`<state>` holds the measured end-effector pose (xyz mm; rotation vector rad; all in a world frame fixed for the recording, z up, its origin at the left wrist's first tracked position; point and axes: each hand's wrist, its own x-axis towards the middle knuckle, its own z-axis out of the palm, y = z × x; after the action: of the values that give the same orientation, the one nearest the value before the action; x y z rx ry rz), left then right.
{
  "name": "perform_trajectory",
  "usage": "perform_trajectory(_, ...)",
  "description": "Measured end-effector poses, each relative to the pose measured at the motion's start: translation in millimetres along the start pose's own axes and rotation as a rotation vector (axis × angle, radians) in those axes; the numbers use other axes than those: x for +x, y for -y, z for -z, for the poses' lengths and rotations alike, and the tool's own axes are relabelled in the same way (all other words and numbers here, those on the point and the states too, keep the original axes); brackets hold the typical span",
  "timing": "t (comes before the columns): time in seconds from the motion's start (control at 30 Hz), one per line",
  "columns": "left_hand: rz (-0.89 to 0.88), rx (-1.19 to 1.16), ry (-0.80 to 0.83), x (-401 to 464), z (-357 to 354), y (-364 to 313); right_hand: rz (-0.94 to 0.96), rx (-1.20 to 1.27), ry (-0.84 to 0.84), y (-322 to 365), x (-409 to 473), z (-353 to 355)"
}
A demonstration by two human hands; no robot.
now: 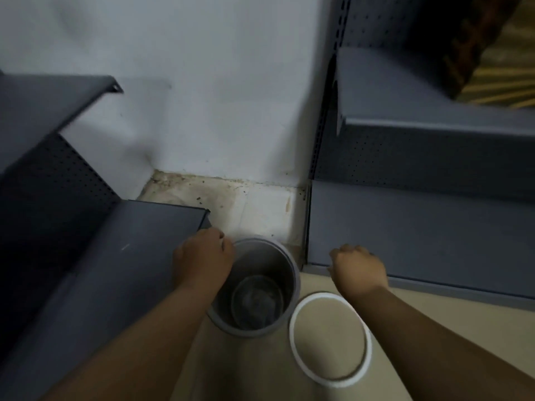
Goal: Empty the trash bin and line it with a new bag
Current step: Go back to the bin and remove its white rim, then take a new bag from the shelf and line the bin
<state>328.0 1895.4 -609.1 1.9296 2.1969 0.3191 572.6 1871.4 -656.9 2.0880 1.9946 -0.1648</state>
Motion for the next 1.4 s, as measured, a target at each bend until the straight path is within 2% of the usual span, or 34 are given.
perform_trajectory(0.23,0.036,0.004,-0.066,-31,194,-54,0.140,0.076,-0.054,21,-48,209)
perform_trajectory(0.43,-0.012,0.142,-0.226,-60,362,-77,0.358,0.082,-0.235,45,-84,379)
perform_trajectory(0.6,-0.070,0.297,-0.400,-89,468,-59,0.547,0.070,-0.419,87,-107,480)
perform_trajectory(0.8,0.040,0.523,-0.585,-129,556,-11,0.663,0.064,-0.550,160,-140,547)
perform_trajectory(0.97,0.237,0.683,-0.571,-170,604,38,0.815,0.174,-0.701,215,-173,580)
perform_trajectory(1.1,0.387,0.729,-0.516,-205,621,81,0.998,0.125,-0.795,258,-200,593)
perform_trajectory(1.2,0.437,0.722,-0.517,-225,634,104,1.130,0.091,-0.748,294,-223,600)
perform_trajectory(1.4,0.476,0.755,-0.444,-257,652,133,1.145,0.077,-0.638,345,-248,604)
